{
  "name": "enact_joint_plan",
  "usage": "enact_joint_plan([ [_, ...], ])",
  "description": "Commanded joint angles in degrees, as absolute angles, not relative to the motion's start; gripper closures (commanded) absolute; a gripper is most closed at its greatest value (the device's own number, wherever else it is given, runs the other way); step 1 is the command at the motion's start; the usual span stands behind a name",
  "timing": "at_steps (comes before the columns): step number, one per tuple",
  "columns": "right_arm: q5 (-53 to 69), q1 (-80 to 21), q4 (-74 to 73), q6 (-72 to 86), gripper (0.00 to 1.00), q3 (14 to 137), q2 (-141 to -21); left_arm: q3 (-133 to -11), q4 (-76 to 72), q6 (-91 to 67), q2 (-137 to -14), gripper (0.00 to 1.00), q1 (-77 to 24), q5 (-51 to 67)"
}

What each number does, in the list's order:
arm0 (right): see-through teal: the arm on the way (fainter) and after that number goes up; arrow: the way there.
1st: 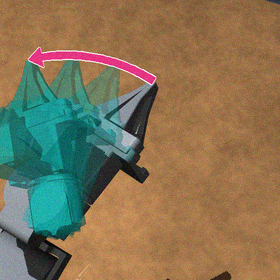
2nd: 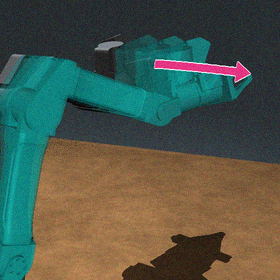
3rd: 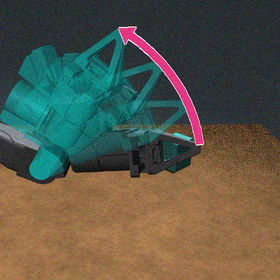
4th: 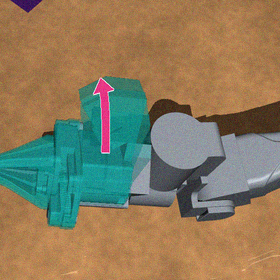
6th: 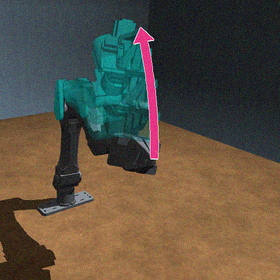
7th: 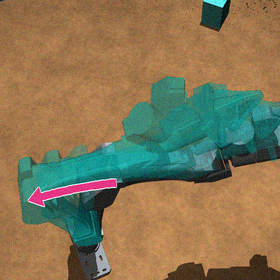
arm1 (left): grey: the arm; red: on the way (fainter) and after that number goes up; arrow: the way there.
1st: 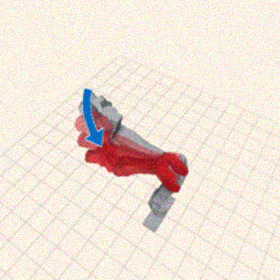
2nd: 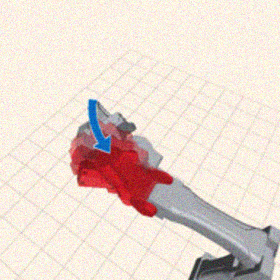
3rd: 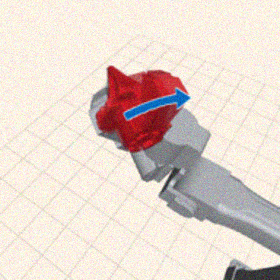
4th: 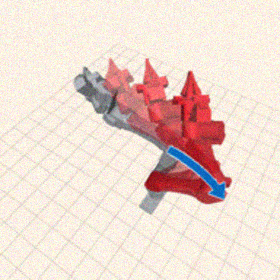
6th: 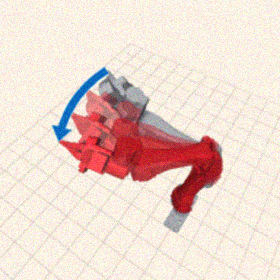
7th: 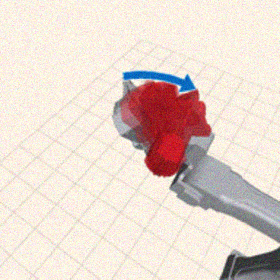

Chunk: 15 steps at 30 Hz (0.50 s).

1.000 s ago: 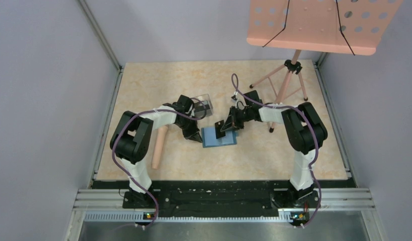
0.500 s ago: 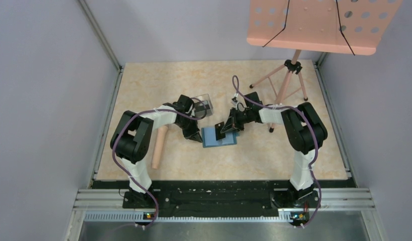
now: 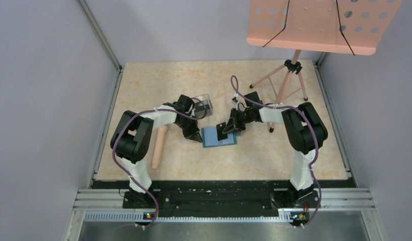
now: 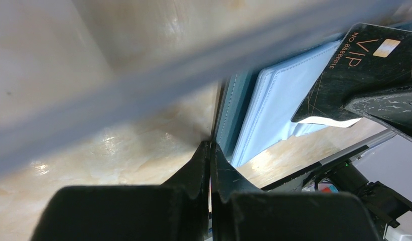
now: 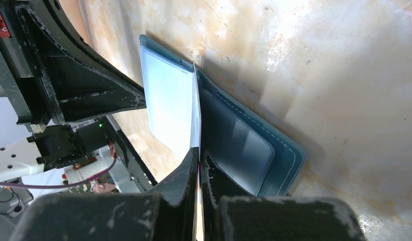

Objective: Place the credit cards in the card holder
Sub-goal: Insert the credit card into the card slot.

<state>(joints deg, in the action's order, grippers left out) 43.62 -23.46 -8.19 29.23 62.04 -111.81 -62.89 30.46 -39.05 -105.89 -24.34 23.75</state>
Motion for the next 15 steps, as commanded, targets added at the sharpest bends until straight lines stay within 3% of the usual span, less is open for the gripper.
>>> enact_joint_plan([
  [1, 42.44, -23.79, -9.82, 26.11, 1.00, 62.09, -112.40, -63.79, 30.25, -38.61, -107.05, 1.00, -24.41, 22.94],
  [15, 47.38, -24.76, -1.67, 33.33, 1.00, 58.43, -113.44, -63.21, 28.84, -40.12, -107.39, 1.00, -25.30, 24.13],
])
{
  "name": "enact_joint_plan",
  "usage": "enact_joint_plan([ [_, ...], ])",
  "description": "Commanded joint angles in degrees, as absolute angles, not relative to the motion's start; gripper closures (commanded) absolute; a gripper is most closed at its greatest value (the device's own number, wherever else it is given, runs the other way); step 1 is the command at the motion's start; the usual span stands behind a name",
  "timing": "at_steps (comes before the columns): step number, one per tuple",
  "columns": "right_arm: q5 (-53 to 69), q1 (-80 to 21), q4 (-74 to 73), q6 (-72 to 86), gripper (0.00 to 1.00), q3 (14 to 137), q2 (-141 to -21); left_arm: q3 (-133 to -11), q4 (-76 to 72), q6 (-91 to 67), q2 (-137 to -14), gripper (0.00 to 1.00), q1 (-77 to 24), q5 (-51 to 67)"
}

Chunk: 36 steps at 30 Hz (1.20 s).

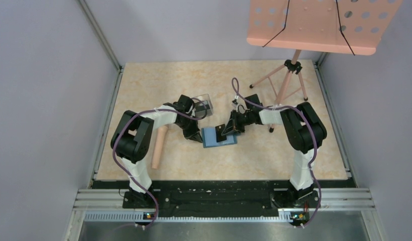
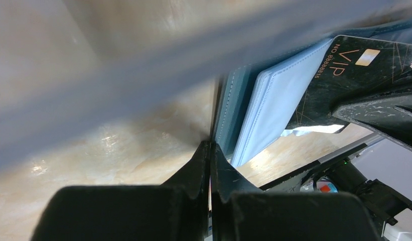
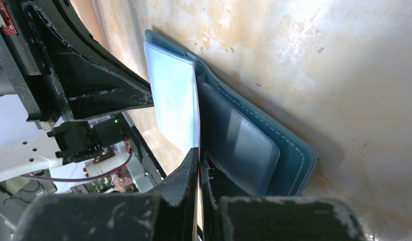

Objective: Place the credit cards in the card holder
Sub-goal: Insert the credit card into the card slot.

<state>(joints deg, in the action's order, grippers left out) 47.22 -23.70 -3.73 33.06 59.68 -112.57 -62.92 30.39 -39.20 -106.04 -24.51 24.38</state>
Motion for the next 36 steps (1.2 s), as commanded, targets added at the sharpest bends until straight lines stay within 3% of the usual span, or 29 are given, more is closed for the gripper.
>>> enact_joint_plan([
  [1, 47.45, -24.87, -1.60, 33.34, 1.00, 58.18, -113.38, -63.12, 28.59, -40.36, -107.43, 1.00, -25.39, 24.35],
  [36, 44.72, -22.83, -1.21, 38.80, 1.00, 54.54, -108.40, -61.93, 27.60, -41.65, -107.47, 1.00, -25.82, 24.34],
])
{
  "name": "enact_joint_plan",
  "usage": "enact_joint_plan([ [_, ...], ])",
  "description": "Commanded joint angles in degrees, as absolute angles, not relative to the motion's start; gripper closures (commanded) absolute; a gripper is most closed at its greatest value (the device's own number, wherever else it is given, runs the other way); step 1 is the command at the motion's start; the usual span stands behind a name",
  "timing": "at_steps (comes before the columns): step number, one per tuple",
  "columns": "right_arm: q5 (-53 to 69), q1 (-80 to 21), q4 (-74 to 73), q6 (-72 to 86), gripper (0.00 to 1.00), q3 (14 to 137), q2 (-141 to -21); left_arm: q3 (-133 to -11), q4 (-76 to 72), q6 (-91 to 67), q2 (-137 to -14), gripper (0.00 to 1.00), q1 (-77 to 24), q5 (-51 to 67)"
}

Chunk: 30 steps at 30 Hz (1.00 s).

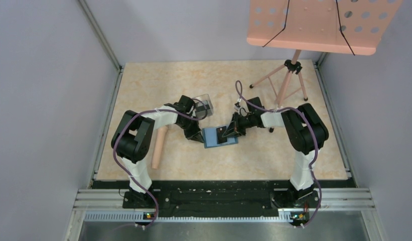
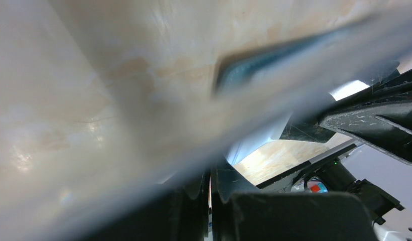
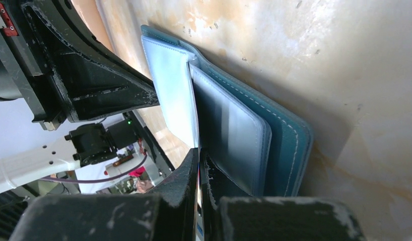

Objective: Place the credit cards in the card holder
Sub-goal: Insert the credit card into the card slot.

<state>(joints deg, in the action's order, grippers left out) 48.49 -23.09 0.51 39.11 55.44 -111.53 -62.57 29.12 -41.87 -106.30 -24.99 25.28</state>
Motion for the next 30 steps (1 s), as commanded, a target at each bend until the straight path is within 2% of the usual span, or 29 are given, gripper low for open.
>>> enact_joint_plan([
  [1, 44.11, -22.84, -1.44, 38.67, 1.00, 54.62, -108.03, -61.95, 27.67, -41.55, -107.48, 1.00, -25.84, 24.33],
  [18, 41.25, -22.85, -7.14, 37.18, 1.00, 56.19, -109.00, -62.57, 28.29, -41.14, -107.81, 1.00, -26.10, 24.17],
  [30, 46.55, -22.78, -6.23, 40.23, 1.00, 56.81, -111.44, -63.42, 28.77, -40.81, -108.13, 1.00, -26.40, 24.15],
])
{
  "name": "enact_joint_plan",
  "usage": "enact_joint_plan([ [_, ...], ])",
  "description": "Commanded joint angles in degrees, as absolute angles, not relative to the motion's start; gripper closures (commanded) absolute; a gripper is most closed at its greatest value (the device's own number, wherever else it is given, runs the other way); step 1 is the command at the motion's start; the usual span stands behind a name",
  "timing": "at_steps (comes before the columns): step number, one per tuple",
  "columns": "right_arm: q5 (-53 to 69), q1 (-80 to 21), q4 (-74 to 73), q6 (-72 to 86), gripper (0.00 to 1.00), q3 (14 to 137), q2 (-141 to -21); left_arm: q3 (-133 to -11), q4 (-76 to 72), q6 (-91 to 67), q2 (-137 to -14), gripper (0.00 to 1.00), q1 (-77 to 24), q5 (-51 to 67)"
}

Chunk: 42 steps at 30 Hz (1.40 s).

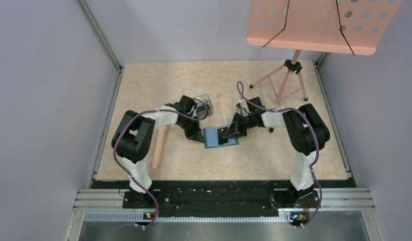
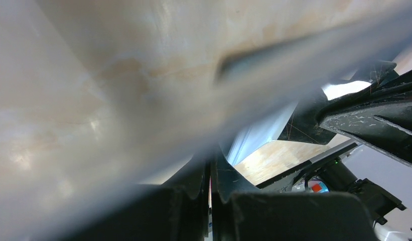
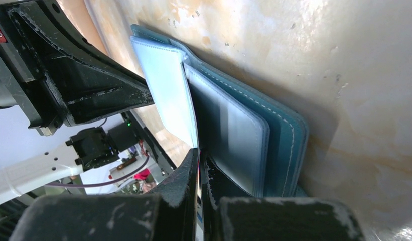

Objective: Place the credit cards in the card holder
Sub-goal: Insert the credit card into the card slot.

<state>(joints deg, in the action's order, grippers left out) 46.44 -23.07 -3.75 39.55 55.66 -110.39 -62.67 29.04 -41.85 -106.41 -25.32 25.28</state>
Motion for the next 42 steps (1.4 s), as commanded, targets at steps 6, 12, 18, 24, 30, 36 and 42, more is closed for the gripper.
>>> enact_joint_plan([
  [6, 48.50, -22.80, -5.13, 41.86, 1.00, 56.42, -111.75, -63.58, 28.75, -40.75, -108.27, 1.00, -26.54, 24.08],
  [12, 52.18, -23.54, -3.36, 42.04, 1.00, 56.76, -113.46, -63.80, 28.79, -40.56, -108.53, 1.00, -26.63, 24.23],
  [18, 53.87, -25.17, -5.84, 39.77, 1.00, 59.47, -116.43, -64.20, 29.04, -40.42, -108.80, 1.00, -26.58, 24.25],
  [24, 50.58, -26.71, -13.29, 34.77, 1.00, 64.29, -118.35, -64.42, 29.36, -40.24, -108.79, 1.00, -26.63, 23.96],
  [30, 42.76, -28.11, -24.51, 27.50, 0.85, 70.52, -118.31, -64.63, 29.66, -40.16, -108.65, 1.00, -26.70, 23.82],
  [36, 34.32, -30.03, -33.88, 22.09, 0.60, 75.40, -117.43, -65.00, 30.10, -40.00, -108.54, 1.00, -26.65, 23.56],
  [42, 26.94, -31.86, -39.22, 19.21, 0.47, 79.05, -117.06, -65.59, 30.30, -40.01, -108.91, 1.00, -26.72, 23.68],
])
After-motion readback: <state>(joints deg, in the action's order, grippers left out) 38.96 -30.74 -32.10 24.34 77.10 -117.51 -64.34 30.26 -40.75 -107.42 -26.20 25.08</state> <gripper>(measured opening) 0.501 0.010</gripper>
